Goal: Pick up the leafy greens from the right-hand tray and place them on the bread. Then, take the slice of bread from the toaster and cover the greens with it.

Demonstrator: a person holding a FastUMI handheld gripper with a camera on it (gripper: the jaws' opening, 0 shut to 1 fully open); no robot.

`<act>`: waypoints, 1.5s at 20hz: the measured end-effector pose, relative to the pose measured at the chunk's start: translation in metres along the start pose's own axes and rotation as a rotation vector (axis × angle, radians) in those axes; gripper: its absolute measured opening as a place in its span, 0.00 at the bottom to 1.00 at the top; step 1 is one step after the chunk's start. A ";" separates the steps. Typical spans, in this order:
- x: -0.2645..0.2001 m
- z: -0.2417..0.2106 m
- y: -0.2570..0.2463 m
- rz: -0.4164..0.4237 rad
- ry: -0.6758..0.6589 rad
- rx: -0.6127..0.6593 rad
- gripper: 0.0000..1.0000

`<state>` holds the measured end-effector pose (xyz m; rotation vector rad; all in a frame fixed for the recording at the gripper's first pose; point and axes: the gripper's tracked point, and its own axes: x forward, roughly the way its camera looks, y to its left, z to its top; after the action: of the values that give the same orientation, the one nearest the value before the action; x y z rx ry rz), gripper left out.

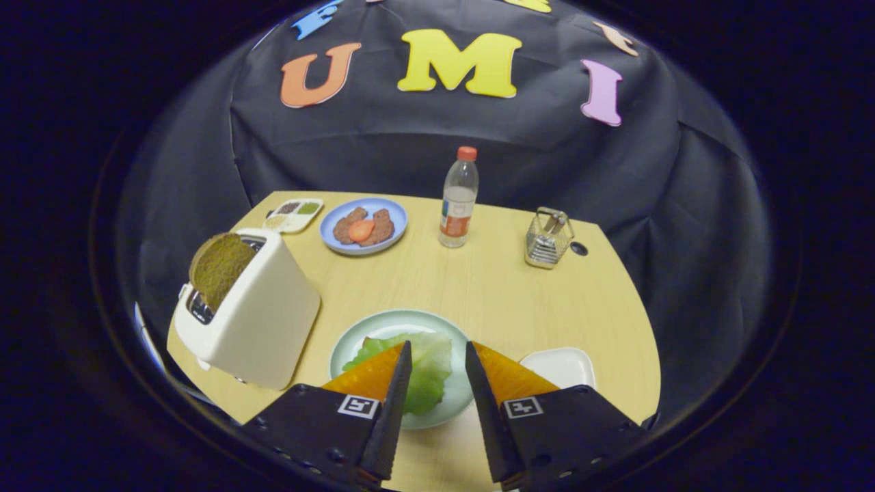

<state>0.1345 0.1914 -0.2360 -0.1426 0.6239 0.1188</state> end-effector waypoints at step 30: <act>-0.001 0.051 0.244 0.060 -0.040 -0.003 0.90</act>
<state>0.1259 0.4399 -0.2180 -0.1243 0.5879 0.1805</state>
